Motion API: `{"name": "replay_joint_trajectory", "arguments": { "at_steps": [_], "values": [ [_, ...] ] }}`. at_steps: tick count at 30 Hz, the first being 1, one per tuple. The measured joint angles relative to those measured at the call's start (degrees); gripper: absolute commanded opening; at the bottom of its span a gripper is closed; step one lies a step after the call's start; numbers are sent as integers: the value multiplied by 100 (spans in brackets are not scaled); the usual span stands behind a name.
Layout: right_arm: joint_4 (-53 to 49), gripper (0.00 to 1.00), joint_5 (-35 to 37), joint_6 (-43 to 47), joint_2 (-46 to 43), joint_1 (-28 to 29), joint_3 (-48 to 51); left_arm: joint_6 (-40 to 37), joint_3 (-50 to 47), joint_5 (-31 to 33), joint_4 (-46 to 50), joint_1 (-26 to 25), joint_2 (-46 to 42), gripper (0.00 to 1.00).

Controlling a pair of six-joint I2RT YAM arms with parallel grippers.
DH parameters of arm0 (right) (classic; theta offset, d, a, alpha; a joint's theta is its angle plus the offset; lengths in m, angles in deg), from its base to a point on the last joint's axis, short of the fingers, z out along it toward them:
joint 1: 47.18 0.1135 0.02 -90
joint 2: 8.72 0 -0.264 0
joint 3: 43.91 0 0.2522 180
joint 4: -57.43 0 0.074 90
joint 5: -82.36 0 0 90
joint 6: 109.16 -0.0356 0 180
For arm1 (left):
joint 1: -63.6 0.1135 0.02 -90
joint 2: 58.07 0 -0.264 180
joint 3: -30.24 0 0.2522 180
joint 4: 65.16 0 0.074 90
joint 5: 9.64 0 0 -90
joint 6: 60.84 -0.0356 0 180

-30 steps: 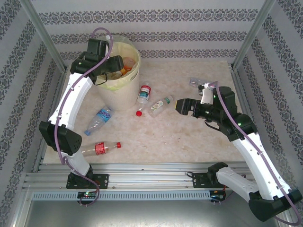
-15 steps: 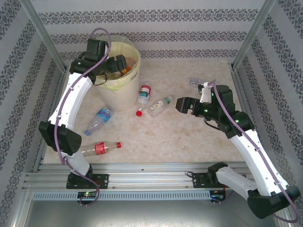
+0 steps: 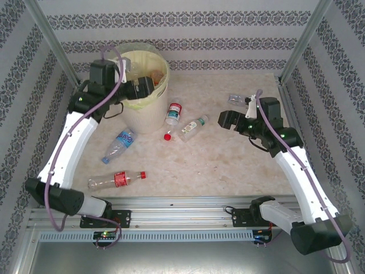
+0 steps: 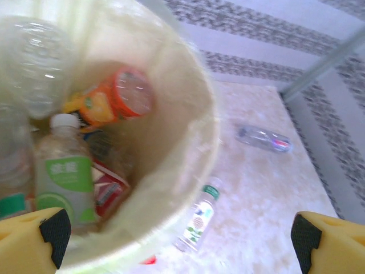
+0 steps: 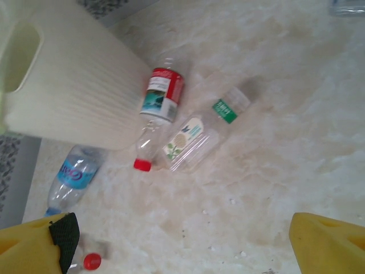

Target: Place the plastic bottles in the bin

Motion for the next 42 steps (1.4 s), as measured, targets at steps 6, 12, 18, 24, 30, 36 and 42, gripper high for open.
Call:
{"name": "replay_joint_trajectory", "arguments": {
  "at_steps": [6,12,18,24,30,36,42],
  "values": [
    [201,96,116,-603,605,-686,-190,-179,-1370,-387,-664,-975,-787,100],
    [542,96,278,-1394,1589,-1307,-431,-155,-2328,-348,-1211,-1934,-892,100],
    [1056,94,367,-2208,2660,-1766,-573,-109,-2865,-181,-1720,-2697,-841,100],
    [1338,93,485,-3038,3635,-1987,-986,63,-3410,-197,-2437,-3051,-800,100],
    [1690,94,599,-3908,4234,-2015,-1296,271,-3915,-192,-2911,-3112,-772,100],
    [1812,94,750,-4531,4876,-2026,-1965,433,-4039,-190,-3292,-3112,-769,100],
    [1788,95,817,-4994,5499,-2026,-2656,535,-4048,-190,-3506,-3115,-654,100]
  ]
}}
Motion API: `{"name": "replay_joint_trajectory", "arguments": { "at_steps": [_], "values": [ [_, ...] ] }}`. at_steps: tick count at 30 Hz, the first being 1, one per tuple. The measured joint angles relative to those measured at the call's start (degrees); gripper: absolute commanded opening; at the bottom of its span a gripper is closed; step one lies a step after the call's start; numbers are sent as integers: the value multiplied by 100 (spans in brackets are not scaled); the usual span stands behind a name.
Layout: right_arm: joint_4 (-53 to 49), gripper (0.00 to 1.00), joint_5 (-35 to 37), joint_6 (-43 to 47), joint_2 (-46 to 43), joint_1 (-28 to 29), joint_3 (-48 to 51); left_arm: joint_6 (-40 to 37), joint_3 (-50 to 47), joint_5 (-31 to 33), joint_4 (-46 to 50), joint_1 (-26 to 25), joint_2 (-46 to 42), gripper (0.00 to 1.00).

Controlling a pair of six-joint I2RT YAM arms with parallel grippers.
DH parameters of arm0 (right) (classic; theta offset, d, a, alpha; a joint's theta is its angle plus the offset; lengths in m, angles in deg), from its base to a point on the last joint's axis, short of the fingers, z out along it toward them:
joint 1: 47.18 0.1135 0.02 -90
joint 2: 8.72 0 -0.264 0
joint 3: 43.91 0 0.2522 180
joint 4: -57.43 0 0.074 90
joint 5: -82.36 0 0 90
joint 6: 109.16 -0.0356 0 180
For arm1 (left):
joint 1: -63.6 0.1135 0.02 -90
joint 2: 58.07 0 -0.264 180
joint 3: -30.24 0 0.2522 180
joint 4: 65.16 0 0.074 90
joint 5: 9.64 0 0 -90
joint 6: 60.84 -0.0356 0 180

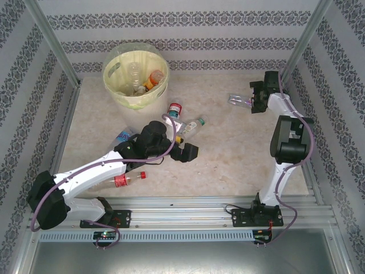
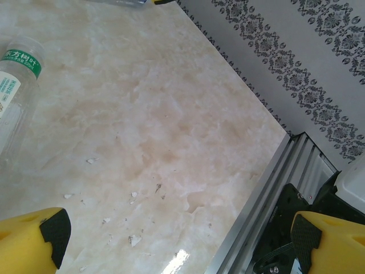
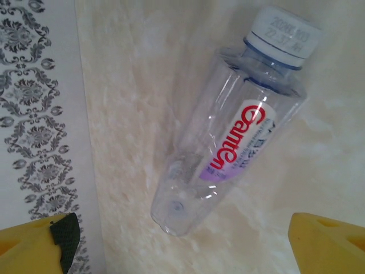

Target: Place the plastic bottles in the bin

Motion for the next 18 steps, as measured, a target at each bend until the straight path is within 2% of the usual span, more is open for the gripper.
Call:
{"name": "replay_joint_trajectory", "arguments": {
  "at_steps": [9,18],
  "values": [
    [-313,94,57,-549,658,-26,-553,107,0,0,-68,-37,278,100],
    [-640,88,83,-632,1300,-74,-1338,136,2,4,-122,-37,289,100]
  ]
}}
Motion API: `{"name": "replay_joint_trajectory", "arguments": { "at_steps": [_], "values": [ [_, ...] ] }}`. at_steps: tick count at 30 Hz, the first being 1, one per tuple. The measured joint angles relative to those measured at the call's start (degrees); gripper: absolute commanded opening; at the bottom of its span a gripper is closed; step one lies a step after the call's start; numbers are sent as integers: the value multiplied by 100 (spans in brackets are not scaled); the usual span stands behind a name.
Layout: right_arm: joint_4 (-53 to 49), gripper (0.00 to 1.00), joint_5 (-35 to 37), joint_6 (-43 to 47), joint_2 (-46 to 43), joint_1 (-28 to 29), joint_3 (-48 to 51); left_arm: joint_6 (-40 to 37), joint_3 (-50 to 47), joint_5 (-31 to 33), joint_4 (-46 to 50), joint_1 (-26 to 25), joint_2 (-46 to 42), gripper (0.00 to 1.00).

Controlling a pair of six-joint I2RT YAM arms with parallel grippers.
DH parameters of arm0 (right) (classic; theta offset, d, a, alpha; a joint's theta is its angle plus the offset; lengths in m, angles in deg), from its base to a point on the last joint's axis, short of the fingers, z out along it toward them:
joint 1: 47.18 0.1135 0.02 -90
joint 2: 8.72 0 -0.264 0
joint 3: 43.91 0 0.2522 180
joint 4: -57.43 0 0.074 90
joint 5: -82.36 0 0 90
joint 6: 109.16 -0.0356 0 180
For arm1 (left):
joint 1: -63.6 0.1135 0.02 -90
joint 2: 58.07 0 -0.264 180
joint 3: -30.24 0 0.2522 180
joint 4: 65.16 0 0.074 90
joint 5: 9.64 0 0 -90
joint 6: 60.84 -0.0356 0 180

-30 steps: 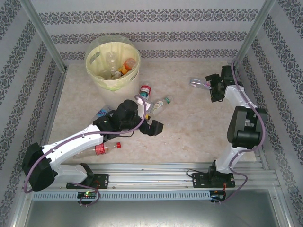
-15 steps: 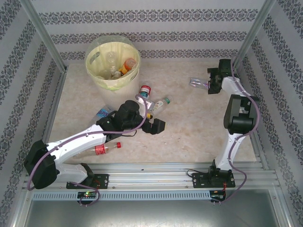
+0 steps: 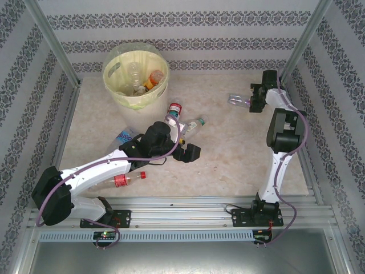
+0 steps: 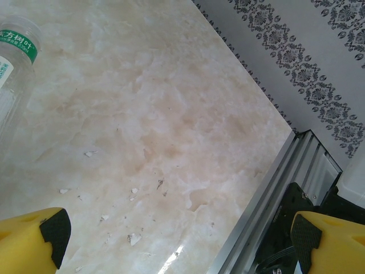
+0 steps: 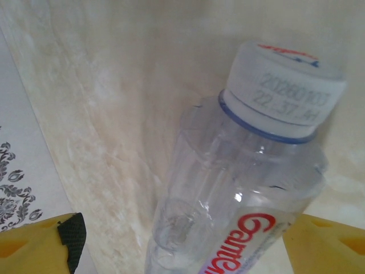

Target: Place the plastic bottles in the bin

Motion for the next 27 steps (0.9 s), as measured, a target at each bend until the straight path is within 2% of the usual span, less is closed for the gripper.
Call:
{"name": "replay_joint_trajectory", "arguments": {
  "at_steps": [14,22,27],
  "values": [
    [-352,79,-7,-129,570,0,-699,122,-2,-2,-37,0,22,100],
    [-483,58,-72,-260,678,0,-955,125,-7,-2,-44,0,22,100],
    [-540,50,-114,-269,726,0,-1045,144,-70,-2,-79,0,22,100]
  ]
}}
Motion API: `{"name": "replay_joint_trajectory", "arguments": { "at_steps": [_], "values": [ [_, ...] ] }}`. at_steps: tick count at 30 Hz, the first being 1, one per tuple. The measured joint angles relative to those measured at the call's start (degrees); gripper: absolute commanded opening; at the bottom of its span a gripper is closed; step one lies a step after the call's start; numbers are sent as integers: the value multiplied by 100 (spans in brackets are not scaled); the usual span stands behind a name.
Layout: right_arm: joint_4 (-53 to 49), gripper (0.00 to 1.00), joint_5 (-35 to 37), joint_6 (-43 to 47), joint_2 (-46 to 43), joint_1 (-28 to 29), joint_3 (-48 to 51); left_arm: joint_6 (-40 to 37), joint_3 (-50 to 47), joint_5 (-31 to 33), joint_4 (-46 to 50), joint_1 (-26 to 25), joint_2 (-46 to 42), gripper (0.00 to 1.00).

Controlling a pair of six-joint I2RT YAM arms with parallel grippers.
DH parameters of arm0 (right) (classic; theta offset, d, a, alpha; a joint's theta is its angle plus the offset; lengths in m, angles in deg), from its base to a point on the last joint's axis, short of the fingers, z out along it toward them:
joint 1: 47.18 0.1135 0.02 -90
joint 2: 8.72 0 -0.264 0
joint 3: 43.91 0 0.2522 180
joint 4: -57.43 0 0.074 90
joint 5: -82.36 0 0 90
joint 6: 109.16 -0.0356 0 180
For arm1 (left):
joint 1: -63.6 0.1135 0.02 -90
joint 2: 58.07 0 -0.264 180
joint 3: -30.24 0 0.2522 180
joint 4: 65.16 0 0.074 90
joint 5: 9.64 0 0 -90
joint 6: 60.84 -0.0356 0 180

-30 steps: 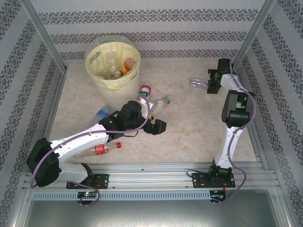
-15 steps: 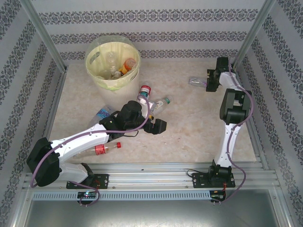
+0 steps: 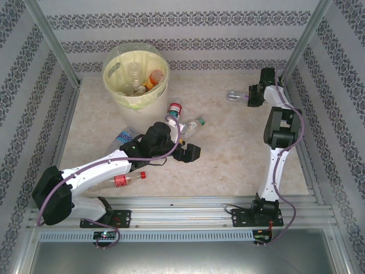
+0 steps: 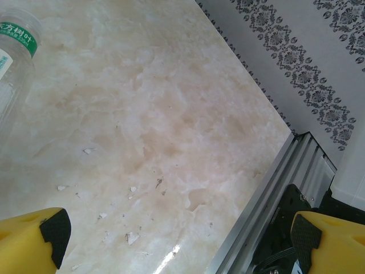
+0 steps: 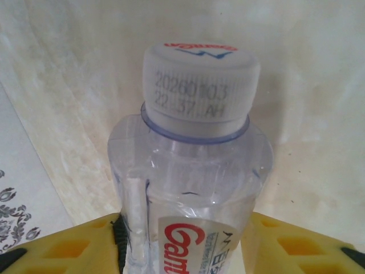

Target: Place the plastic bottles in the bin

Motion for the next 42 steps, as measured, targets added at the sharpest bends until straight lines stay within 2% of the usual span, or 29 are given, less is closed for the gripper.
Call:
{"name": "replay_joint_trajectory", "arguments": {
  "at_steps": [15,19,34,42],
  "values": [
    [-118,48,-48,129,24,0,-74,107,-168,20,-48,-37,-76,100],
    [55,48,-131,282,-83,-2,160,131,-168,17,-50,-37,-76,100],
    [1019,44,-544,1604,-1930,-55,2811,120,46,-76,-44,-37,94,100],
    [1180,44,-1060,2653,-2691,-63,3665,-96,391,-221,151,-37,417,100]
  ]
}}
